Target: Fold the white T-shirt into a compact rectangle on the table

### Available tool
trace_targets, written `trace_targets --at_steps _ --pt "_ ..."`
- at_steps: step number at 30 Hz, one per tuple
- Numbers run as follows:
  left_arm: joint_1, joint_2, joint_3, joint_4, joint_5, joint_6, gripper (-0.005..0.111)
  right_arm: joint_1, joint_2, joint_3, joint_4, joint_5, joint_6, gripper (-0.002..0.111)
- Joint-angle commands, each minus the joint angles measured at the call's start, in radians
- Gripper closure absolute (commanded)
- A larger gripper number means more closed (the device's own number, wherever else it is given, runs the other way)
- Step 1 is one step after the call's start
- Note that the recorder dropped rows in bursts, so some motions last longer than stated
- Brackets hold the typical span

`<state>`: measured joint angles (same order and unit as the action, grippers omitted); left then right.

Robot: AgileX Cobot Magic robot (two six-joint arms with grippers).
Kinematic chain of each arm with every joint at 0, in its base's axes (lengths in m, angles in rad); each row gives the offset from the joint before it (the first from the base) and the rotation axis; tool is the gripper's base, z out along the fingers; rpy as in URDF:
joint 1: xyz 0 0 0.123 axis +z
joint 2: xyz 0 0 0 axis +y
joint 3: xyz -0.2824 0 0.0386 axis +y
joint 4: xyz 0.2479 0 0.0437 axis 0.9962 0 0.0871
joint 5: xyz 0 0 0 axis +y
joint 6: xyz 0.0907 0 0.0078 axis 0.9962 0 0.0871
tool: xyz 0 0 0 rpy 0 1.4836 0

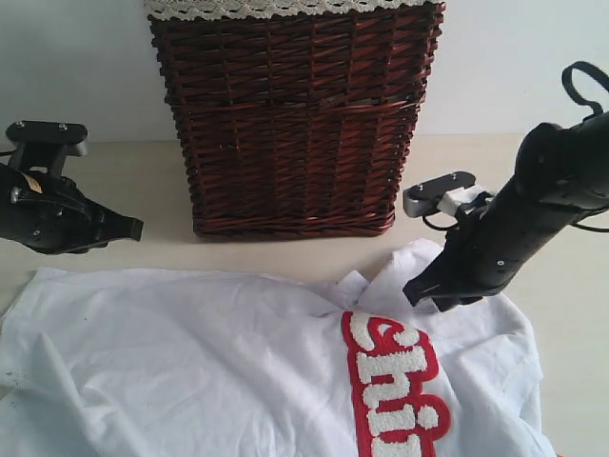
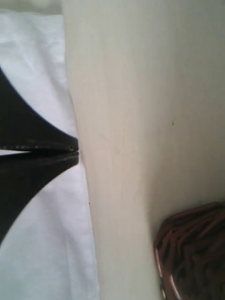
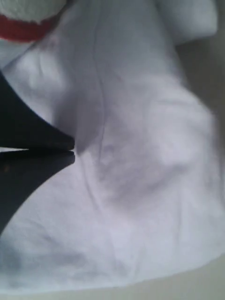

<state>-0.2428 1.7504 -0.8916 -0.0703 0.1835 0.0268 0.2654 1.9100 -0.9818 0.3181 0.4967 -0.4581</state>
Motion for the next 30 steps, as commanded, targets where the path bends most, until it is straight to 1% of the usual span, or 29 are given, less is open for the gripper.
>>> trace_targets --at_steps 1,3,6,12,13,18,20,22,25,27,30 --pt "-0.001 -0.010 -0.003 0.000 -0.024 -0.008 0.107 -0.001 0.045 -0.004 -0.156 -0.080 0.116 0.108" --pt "-0.001 -0.010 -0.003 0.000 -0.048 -0.008 0.107 -0.001 0.068 -0.020 -0.258 -0.081 0.215 0.108" --pt "-0.001 -0.010 -0.003 0.000 -0.090 -0.008 0.107 -0.001 0.119 -0.074 -0.395 -0.028 0.357 0.108" --pt "-0.001 -0.010 -0.003 0.000 -0.161 -0.008 0.107 -0.004 0.165 -0.161 -0.554 0.002 0.479 0.108" --pt "-0.001 -0.010 -0.003 0.000 -0.183 -0.004 0.107 -0.025 0.164 -0.180 -0.583 0.005 0.516 0.108" --pt "0.001 -0.010 -0.003 0.004 -0.228 -0.004 0.107 -0.094 0.164 -0.230 -0.581 0.024 0.514 0.108" --pt "0.001 -0.010 -0.003 0.009 -0.236 0.002 0.107 -0.123 0.164 -0.263 -0.579 0.004 0.512 0.108" --pt "0.001 -0.010 -0.003 0.009 -0.238 0.043 0.107 -0.134 0.174 -0.299 -0.576 -0.003 0.512 0.108" --pt "0.001 -0.010 -0.003 0.009 -0.243 0.074 0.107 -0.134 0.181 -0.340 -0.552 0.033 0.505 0.108" --pt "0.001 -0.010 -0.009 0.009 -0.211 0.101 0.107 -0.134 0.147 -0.342 -0.481 0.023 0.449 0.108" --pt "0.001 -0.010 -0.108 0.009 0.059 0.125 0.107 -0.134 0.046 -0.342 -0.349 0.046 0.339 0.108"
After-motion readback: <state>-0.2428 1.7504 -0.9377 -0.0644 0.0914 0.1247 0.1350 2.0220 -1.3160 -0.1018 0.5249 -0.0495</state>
